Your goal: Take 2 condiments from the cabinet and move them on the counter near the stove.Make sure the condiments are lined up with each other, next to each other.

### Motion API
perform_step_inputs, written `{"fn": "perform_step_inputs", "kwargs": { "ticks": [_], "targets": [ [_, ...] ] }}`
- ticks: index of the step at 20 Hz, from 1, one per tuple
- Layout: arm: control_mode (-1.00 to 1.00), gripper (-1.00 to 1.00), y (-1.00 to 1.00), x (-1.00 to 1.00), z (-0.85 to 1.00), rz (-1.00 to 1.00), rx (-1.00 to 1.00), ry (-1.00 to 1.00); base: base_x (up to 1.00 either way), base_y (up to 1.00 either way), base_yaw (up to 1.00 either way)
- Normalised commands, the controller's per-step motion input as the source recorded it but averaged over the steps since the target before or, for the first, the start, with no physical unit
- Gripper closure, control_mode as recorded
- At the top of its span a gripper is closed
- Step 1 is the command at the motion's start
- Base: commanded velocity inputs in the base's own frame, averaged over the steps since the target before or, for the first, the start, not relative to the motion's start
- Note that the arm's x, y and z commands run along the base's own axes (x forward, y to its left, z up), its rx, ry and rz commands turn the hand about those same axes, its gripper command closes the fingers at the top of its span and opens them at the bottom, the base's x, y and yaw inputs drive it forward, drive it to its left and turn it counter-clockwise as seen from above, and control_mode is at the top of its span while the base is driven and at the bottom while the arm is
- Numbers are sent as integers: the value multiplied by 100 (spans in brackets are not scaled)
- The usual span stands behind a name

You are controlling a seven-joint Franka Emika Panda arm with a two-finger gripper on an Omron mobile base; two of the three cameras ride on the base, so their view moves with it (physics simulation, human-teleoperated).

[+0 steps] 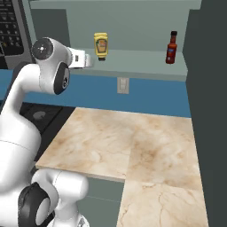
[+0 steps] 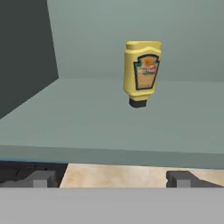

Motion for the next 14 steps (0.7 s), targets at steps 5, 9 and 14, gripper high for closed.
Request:
{"fn": "perform_step_inputs", "kwargs": {
  "ticks": [5, 9, 14],
  "targets": [
    [-100, -100, -23, 20, 16, 0, 2, 4, 0, 0, 0],
    [-100, -100, -13, 24, 10, 0, 3, 0, 0, 0, 0],
    [-100, -100, -12, 26, 5, 0, 1, 0, 0, 0, 0]
  ]
}}
